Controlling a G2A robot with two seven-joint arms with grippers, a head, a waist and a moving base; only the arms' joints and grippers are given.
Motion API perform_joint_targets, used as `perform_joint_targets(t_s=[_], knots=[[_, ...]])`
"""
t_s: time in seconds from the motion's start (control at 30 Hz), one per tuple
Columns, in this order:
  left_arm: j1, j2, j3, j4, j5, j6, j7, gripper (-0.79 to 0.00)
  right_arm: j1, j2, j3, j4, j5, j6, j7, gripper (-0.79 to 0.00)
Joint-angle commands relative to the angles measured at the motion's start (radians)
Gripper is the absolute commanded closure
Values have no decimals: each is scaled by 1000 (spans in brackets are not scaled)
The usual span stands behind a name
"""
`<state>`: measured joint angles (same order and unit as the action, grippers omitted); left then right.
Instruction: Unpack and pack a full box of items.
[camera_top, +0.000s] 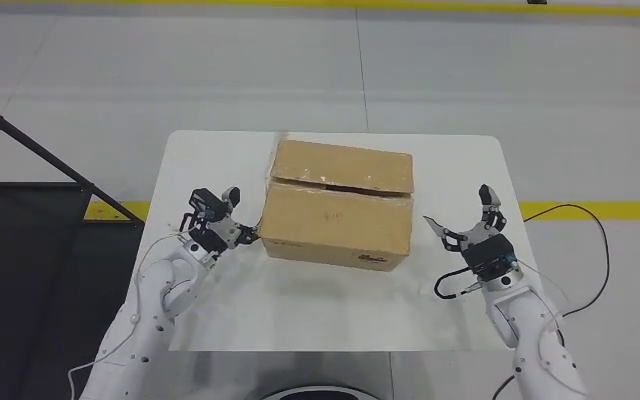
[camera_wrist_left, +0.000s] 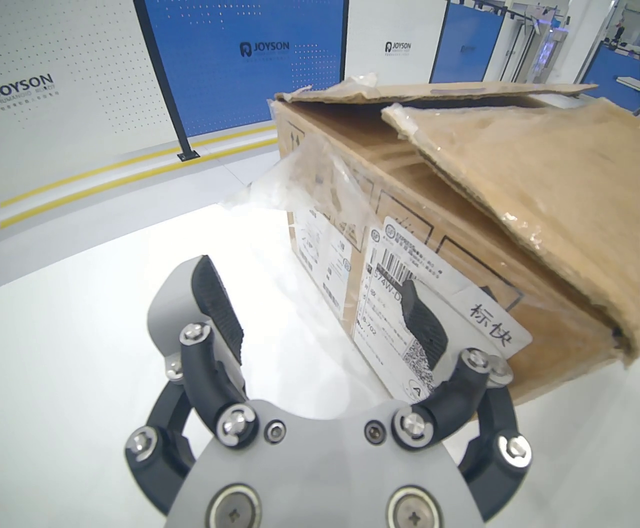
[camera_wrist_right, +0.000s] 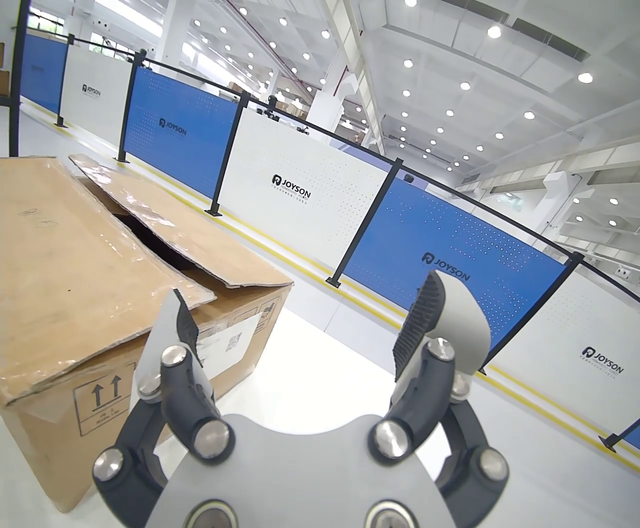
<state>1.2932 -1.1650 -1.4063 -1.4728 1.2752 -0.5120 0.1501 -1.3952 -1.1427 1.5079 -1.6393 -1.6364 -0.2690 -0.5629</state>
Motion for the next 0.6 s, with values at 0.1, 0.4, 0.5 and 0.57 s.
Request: perform_joint_targets(t_s=[0.1,0.4,0.5,0.57], knots=[[38,3,5,-50,29,-5,0,-785,2,1,-1,1,-3,-5,-2,-785],[85,7,-42,-94,127,203,-46,-785,-1,3,4,6,-1,-11,-9,-785],[41,0,-27,-54,128,286,-61,-785,-3,3,5,10,-1,-13,-12,-785],[-22,-7,7,13,165,327,-65,-785,-5,4,9,11,0,-14,-12,-785]])
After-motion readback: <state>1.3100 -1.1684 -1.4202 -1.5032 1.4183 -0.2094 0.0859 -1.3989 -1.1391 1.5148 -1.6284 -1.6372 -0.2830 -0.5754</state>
